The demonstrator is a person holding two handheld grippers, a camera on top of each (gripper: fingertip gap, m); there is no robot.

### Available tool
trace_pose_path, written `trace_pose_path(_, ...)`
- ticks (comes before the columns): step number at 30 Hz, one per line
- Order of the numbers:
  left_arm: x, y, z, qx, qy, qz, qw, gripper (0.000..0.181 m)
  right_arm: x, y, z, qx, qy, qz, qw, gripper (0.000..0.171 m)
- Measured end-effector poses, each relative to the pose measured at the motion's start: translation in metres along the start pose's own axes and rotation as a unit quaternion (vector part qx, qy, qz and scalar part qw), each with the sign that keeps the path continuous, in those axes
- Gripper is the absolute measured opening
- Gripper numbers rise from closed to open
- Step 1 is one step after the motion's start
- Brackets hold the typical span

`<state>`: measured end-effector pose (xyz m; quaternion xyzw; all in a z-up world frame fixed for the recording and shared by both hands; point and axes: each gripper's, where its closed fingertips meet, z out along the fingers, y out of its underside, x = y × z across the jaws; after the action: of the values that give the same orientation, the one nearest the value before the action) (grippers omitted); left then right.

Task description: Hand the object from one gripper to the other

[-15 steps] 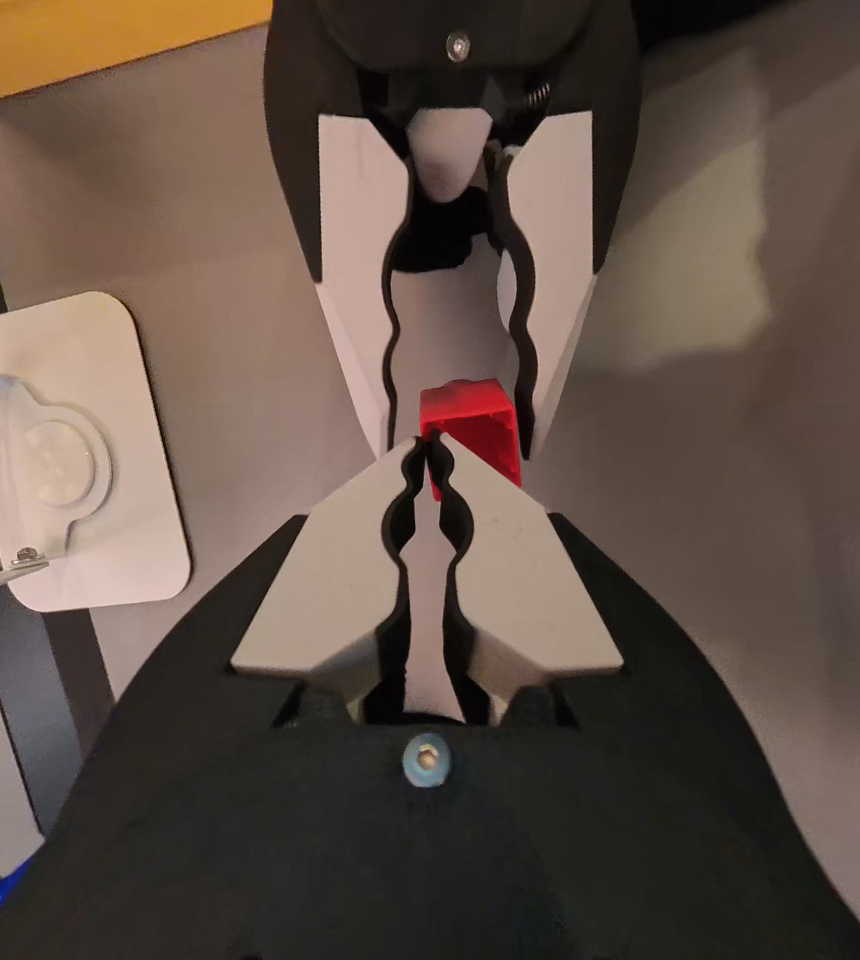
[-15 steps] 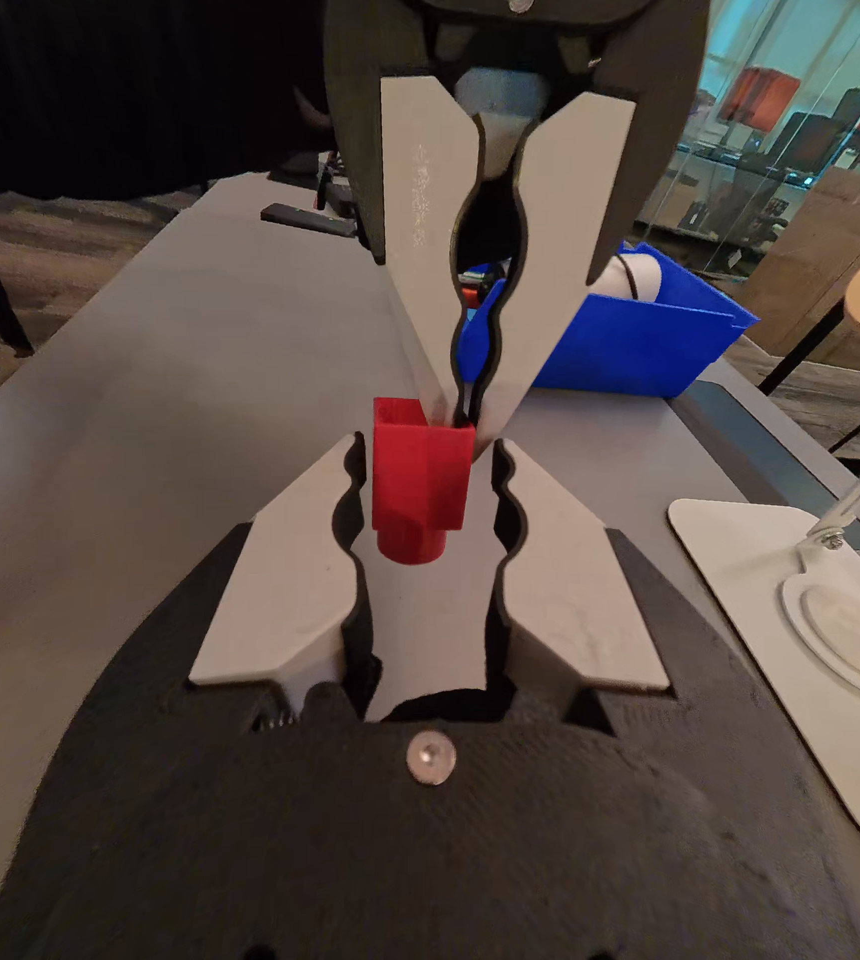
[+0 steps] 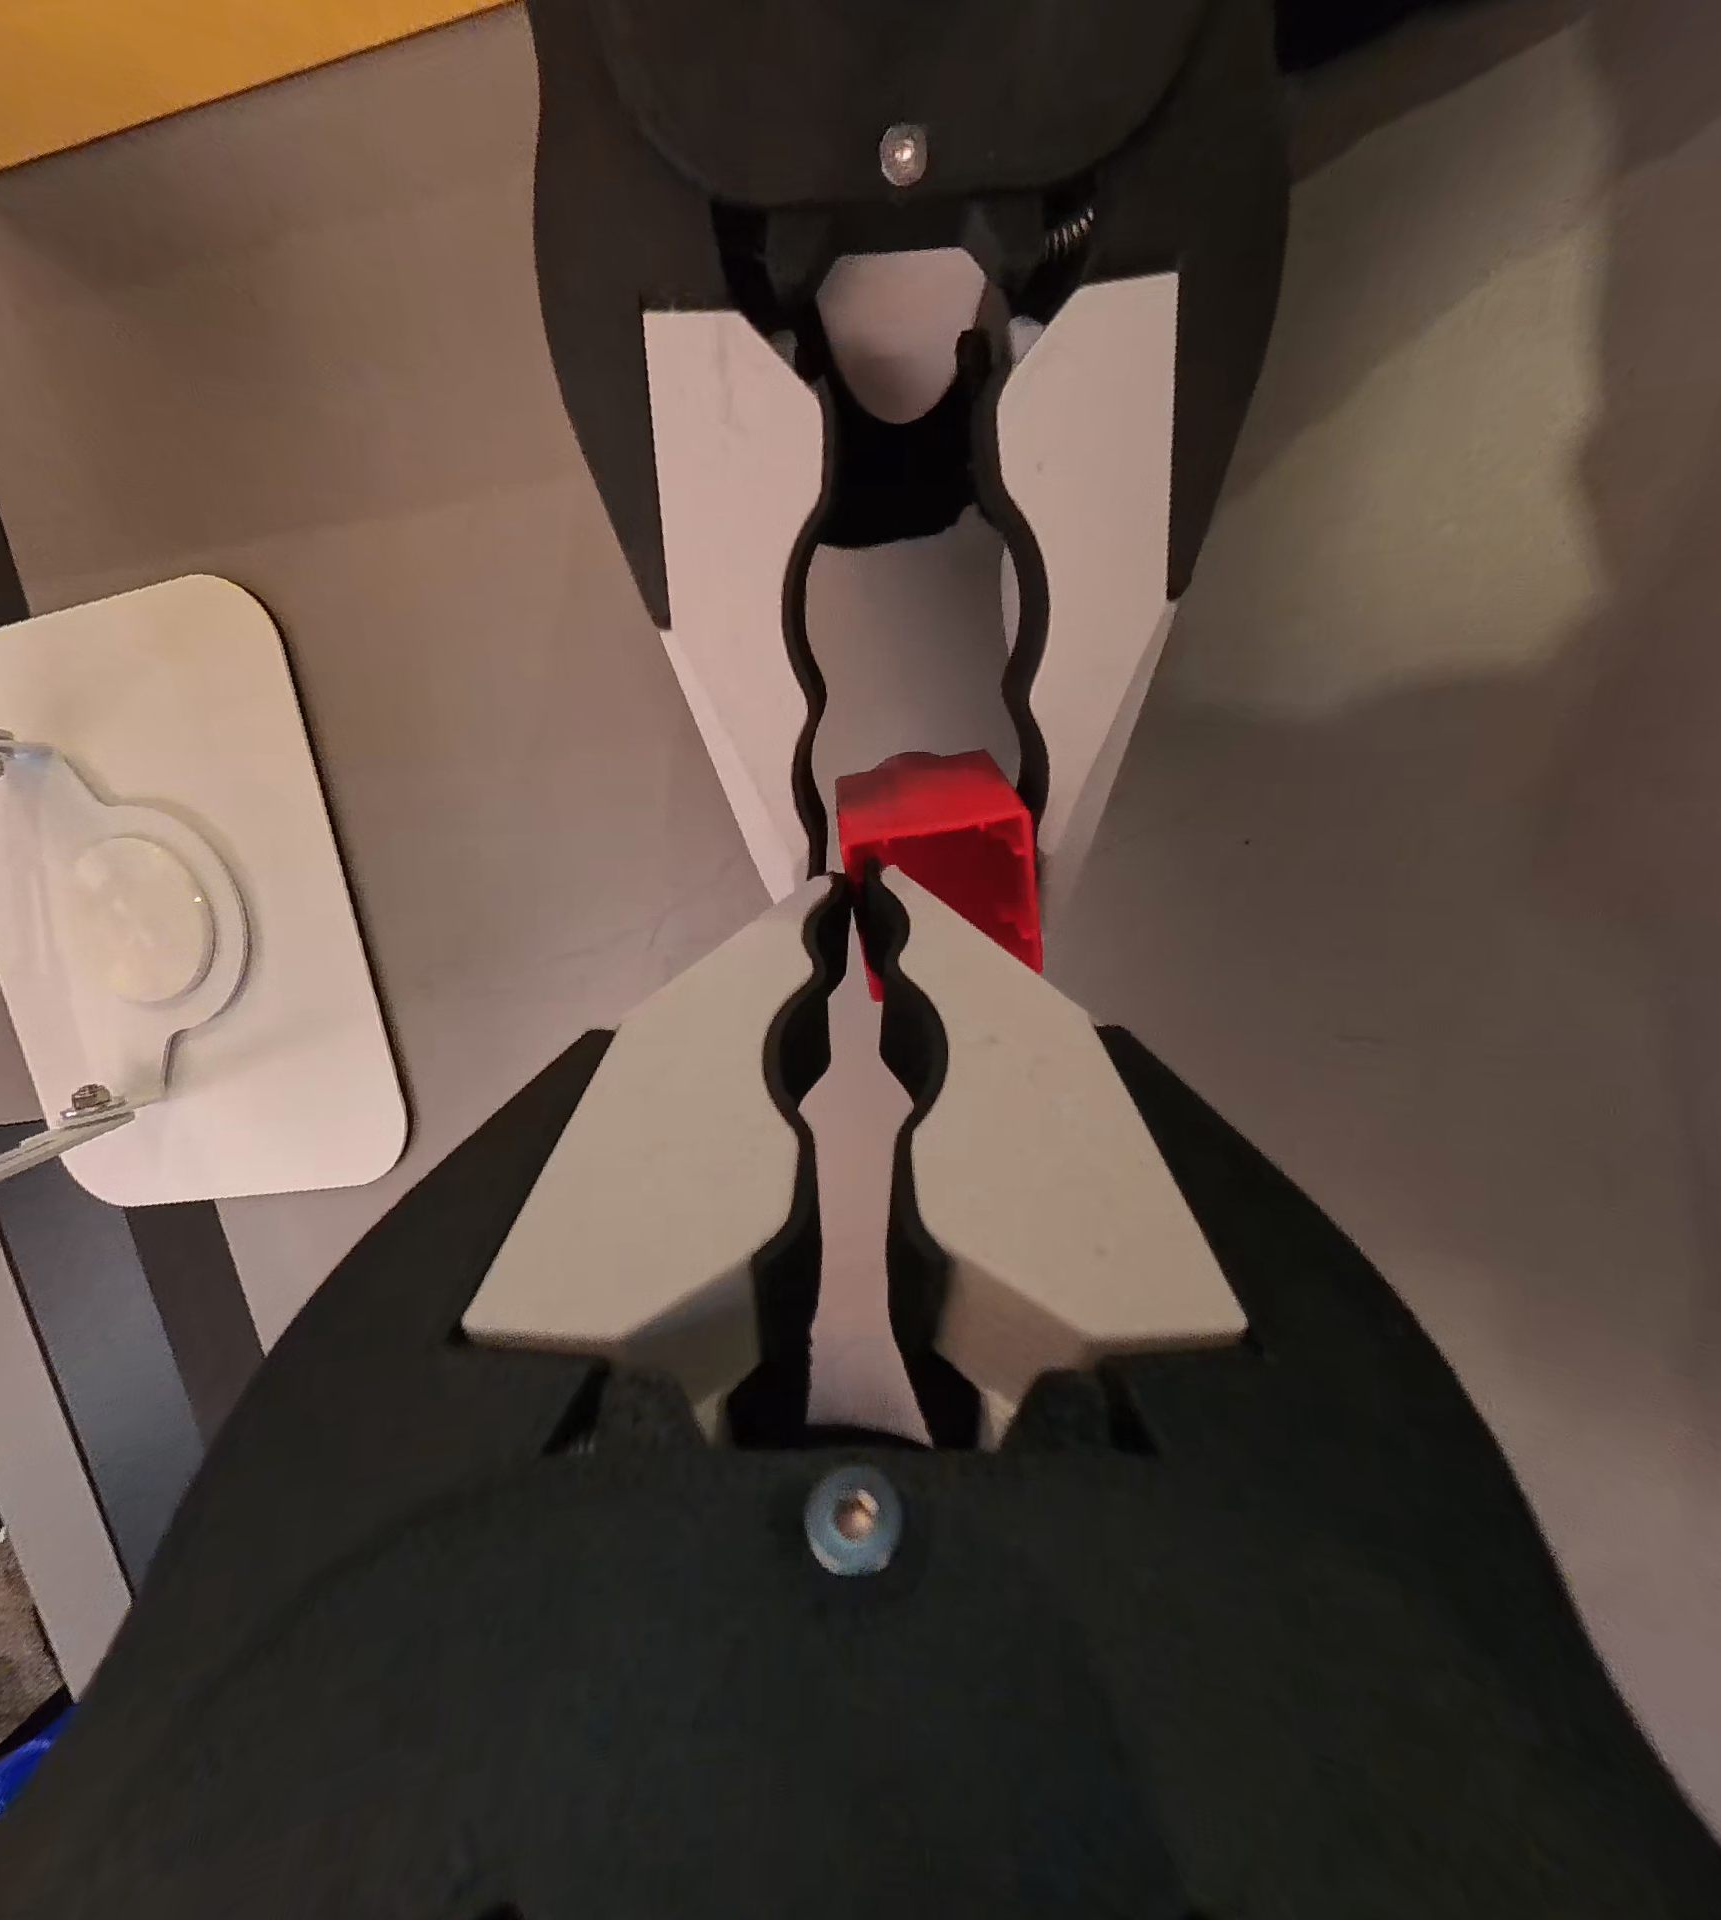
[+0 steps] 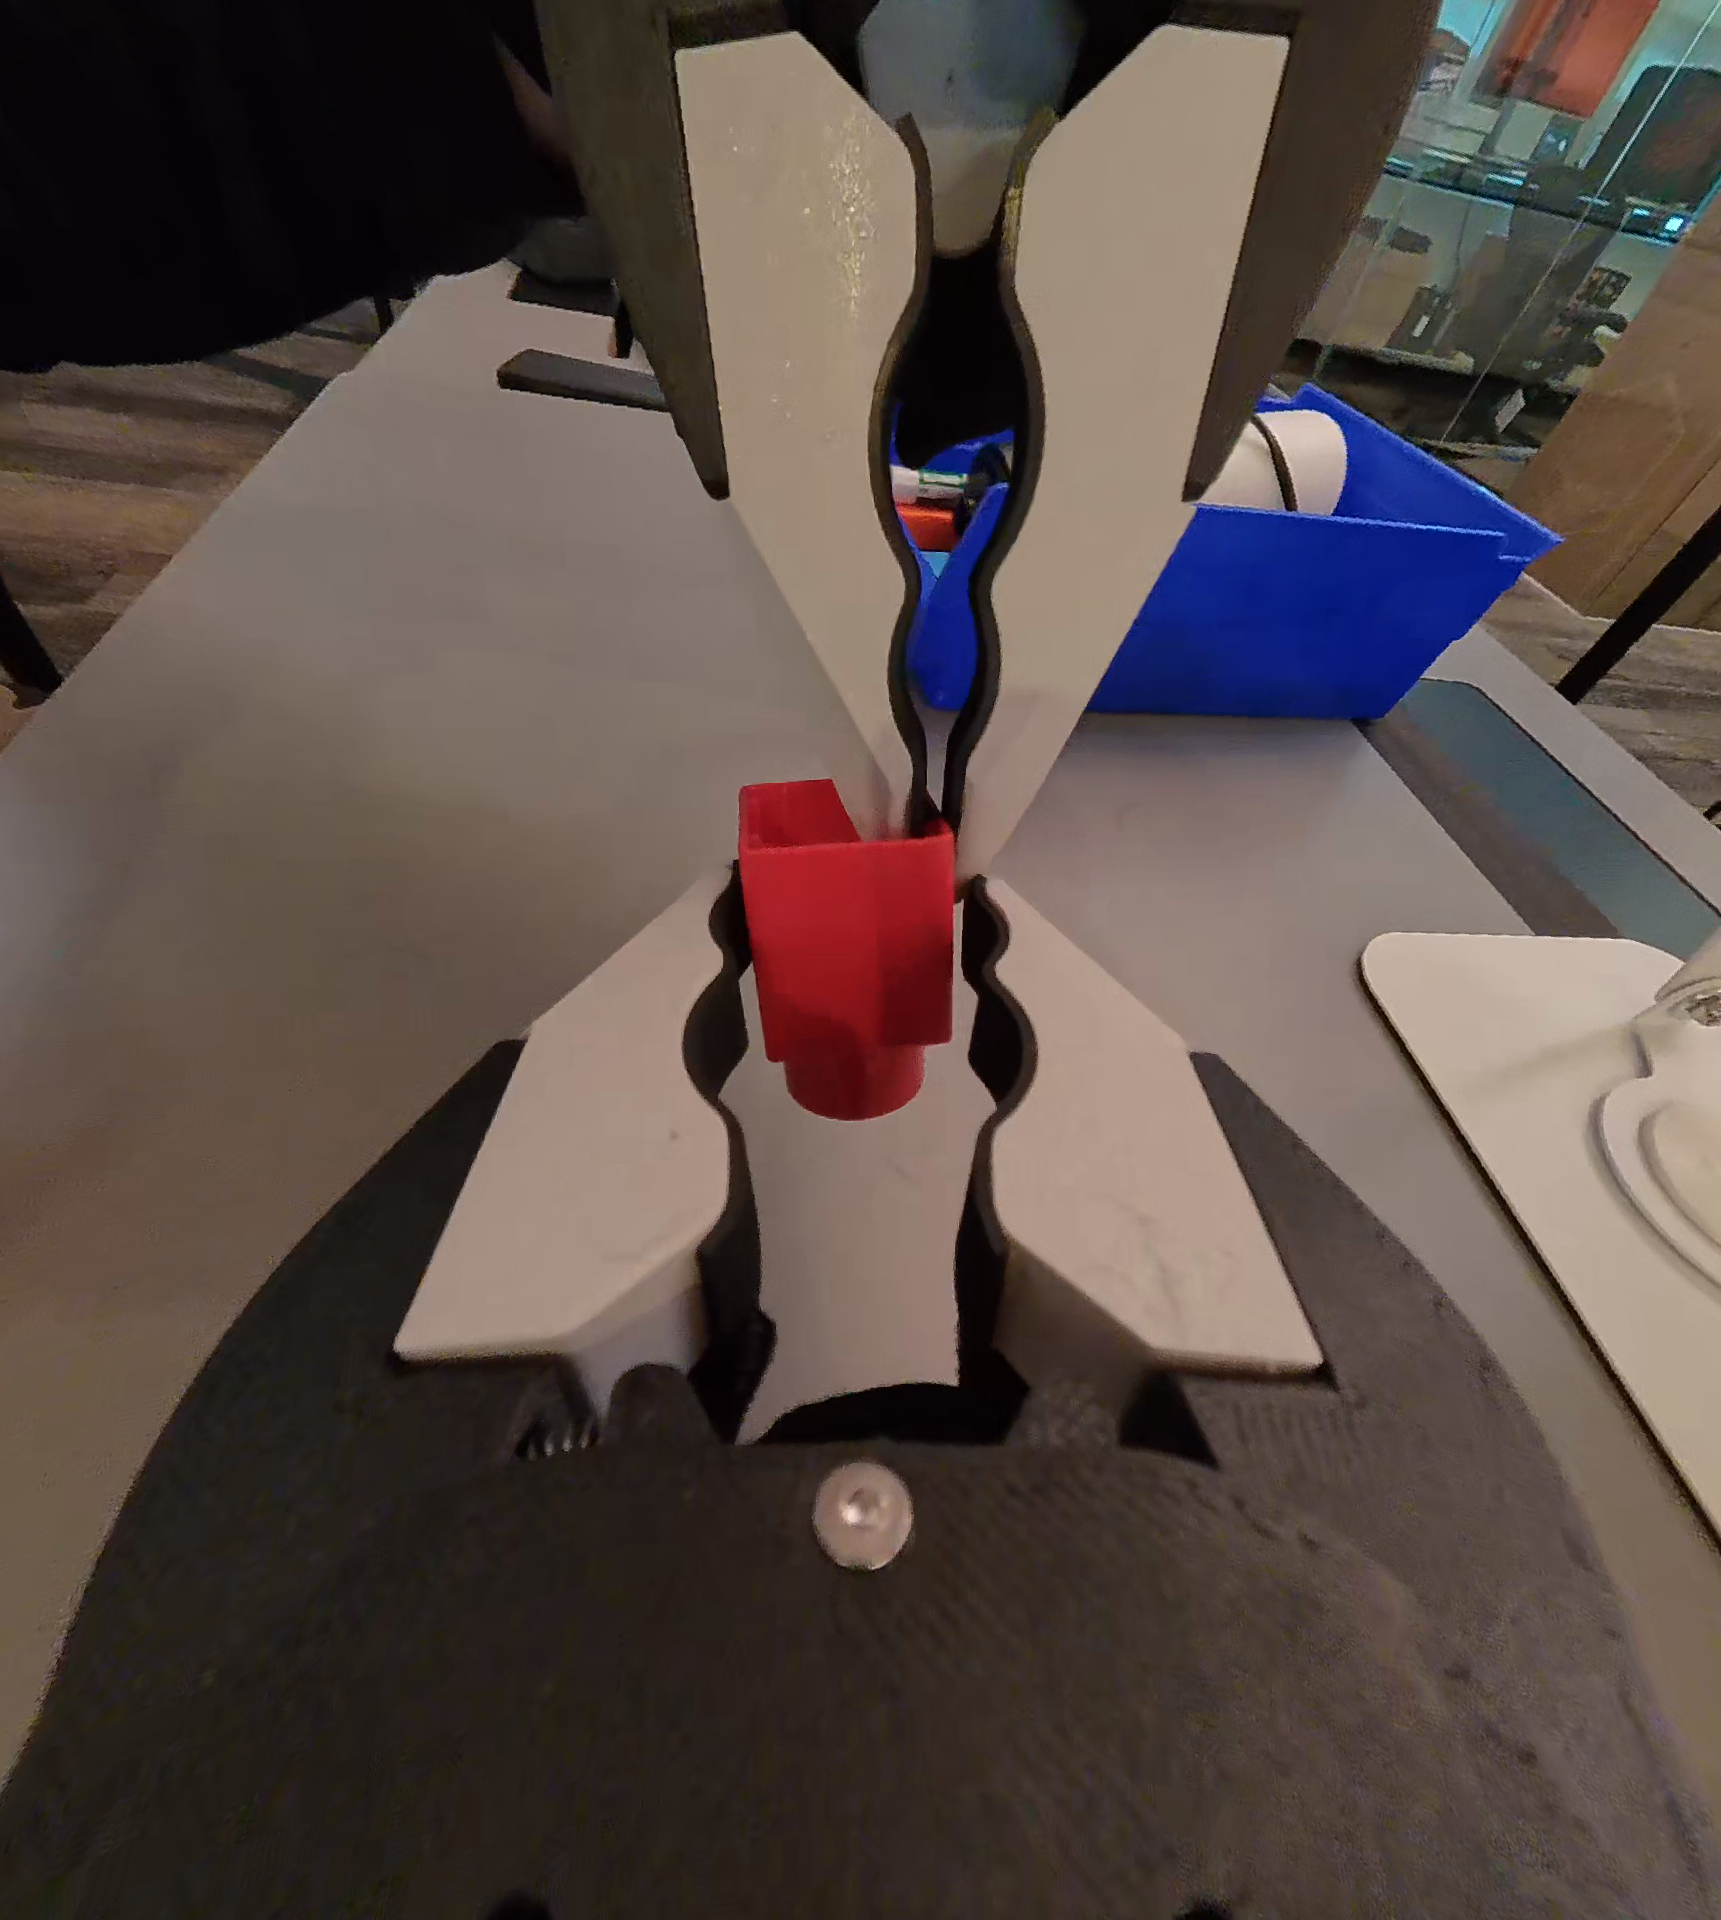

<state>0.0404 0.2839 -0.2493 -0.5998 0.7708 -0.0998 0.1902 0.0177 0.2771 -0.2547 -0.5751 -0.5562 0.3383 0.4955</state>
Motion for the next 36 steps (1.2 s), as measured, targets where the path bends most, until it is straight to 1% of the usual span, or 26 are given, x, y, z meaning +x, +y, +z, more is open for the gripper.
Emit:
trace_pose_path(1, -0.001, 0.0, 0.0, -0.002, -0.003, 0.002, 1.0, 0.0, 0.001, 0.0, 0.0, -0.004, 0.003, -0.002, 1.0, 0.038)
trace_pose_path(7, -0.004, 0.004, 0.006, -0.028, -0.009, 0.007, 1.0, 0.0, 0.004, 0.014, 0.003, -0.052, 0.018, -0.013, 0.998, 0.035)
trace_pose_path(10, -0.006, 0.004, 0.006, -0.027, -0.015, 0.004, 1.0, 0.0, 0.008, 0.015, 0.002, -0.056, 0.026, -0.009, 0.998, 0.035)
trace_pose_path(12, -0.013, 0.001, 0.004, -0.02, -0.034, -0.006, 0.999, 0.0, 0.014, 0.015, 0.0, -0.054, 0.037, 0.004, 0.998, 0.035)
trace_pose_path(13, -0.018, 0.001, 0.002, -0.017, -0.046, -0.015, 0.999, 0.003, 0.018, 0.015, -0.002, -0.051, 0.043, 0.01, 0.998, 0.035)
trace_pose_path(14, -0.024, 0.001, -0.002, -0.011, -0.062, -0.023, 0.998, 0.009, 0.022, 0.015, -0.004, -0.043, 0.05, 0.018, 0.998, 0.035)
trace_pose_path(16, -0.034, -0.003, -0.012, 0.018, -0.088, -0.047, 0.995, 0.02, 0.028, 0.008, -0.009, -0.008, 0.05, 0.046, 0.998, 0.035)
trace_pose_path(18, -0.042, -0.009, -0.025, 0.075, -0.107, -0.086, 0.988, 0.022, 0.034, -0.005, -0.016, 0.045, 0.05, 0.084, 0.994, 0.035)
trace_pose_path(19, -0.045, -0.012, -0.032, 0.111, -0.115, -0.108, 0.981, 0.027, 0.038, -0.012, -0.02, 0.071, 0.049, 0.104, 0.991, 0.035)
trace_pose_path(21, -0.051, -0.019, -0.048, 0.199, -0.138, -0.145, 0.959, 0.037, 0.046, -0.022, -0.029, 0.124, 0.05, 0.149, 0.98, 0.035)
trace_pose_path(22, -0.052, -0.02, -0.054, 0.231, -0.154, -0.151, 0.949, 0.042, 0.049, -0.027, -0.033, 0.15, 0.043, 0.174, 0.972, 0.035)
trace_pose_path(25, -0.052, -0.019, -0.065, 0.29, -0.23, -0.147, 0.917, 0.054, 0.058, -0.035, -0.044, 0.203, 0.042, 0.217, 0.954, 0.035)
trace_pose_path(26, -0.051, -0.019, -0.065, 0.3, -0.252, -0.145, 0.908, 0.061, 0.061, -0.037, -0.047, 0.218, 0.039, 0.232, 0.947, 0.035)
trace_pose_path(28, -0.052, -0.018, -0.062, 0.303, -0.312, -0.138, 0.89, 0.069, 0.066, -0.042, -0.053, 0.255, 0.033, 0.267, 0.929, 0.035)
trace_pose_path(30, -0.049, -0.022, -0.048, 0.287, -0.347, -0.121, 0.885, 0.074, 0.069, -0.045, -0.058, 0.291, 0.018, 0.303, 0.907, 0.035)
trace_pose_path(32, -0.046, -0.029, -0.033, 0.269, -0.376, -0.096, 0.881, 0.073, 0.071, -0.046, -0.059, 0.315, 0.007, 0.33, 0.89, 0.034)
trace_pose_path(34, -0.047, -0.036, -0.026, 0.257, -0.417, -0.078, 0.869, 0.066, 0.069, -0.047, -0.058, 0.327, -0.007, 0.346, 0.88, 0.035)
trace_pose_path(36, -0.053, -0.036, -0.022, 0.236, -0.452, -0.073, 0.857, 0.065, 0.067, -0.051, -0.058, 0.342, -0.022, 0.357, 0.869, 0.035)
